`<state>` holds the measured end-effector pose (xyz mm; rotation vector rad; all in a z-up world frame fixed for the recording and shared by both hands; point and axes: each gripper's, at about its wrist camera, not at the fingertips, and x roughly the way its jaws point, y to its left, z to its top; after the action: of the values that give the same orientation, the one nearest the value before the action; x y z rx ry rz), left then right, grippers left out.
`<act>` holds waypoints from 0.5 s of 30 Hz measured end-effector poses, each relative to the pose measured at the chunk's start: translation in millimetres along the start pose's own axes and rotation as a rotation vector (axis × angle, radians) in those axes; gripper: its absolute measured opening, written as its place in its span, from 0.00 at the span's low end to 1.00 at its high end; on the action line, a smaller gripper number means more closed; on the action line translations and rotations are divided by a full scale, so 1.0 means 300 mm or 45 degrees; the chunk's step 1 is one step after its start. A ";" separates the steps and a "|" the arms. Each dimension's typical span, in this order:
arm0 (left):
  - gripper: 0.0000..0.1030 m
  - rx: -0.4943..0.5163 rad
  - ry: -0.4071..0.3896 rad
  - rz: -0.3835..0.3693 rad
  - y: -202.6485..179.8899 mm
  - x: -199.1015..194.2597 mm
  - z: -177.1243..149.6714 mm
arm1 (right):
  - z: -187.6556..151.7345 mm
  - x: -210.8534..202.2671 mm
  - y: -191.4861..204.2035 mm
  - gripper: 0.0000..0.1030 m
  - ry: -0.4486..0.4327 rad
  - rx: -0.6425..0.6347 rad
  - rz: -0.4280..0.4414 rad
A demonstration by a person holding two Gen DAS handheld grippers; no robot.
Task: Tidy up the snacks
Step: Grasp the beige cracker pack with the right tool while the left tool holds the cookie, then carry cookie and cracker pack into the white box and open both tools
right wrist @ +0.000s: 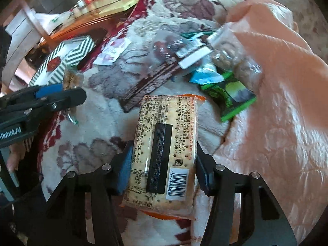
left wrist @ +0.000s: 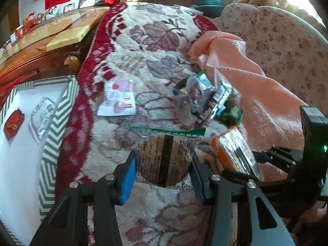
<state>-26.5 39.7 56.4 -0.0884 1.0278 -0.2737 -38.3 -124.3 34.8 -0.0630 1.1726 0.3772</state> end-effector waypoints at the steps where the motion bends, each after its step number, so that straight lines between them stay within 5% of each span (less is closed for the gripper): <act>1: 0.49 -0.010 0.001 0.000 0.008 0.000 0.000 | 0.001 0.003 0.008 0.52 0.000 -0.003 0.006; 15: 0.49 -0.080 -0.035 0.096 0.064 -0.067 -0.009 | 0.044 -0.043 0.096 0.52 -0.062 -0.039 0.115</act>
<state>-35.2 63.6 67.9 -0.1095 1.0105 -0.1714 -40.1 -97.3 56.0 -0.0273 1.1241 0.4741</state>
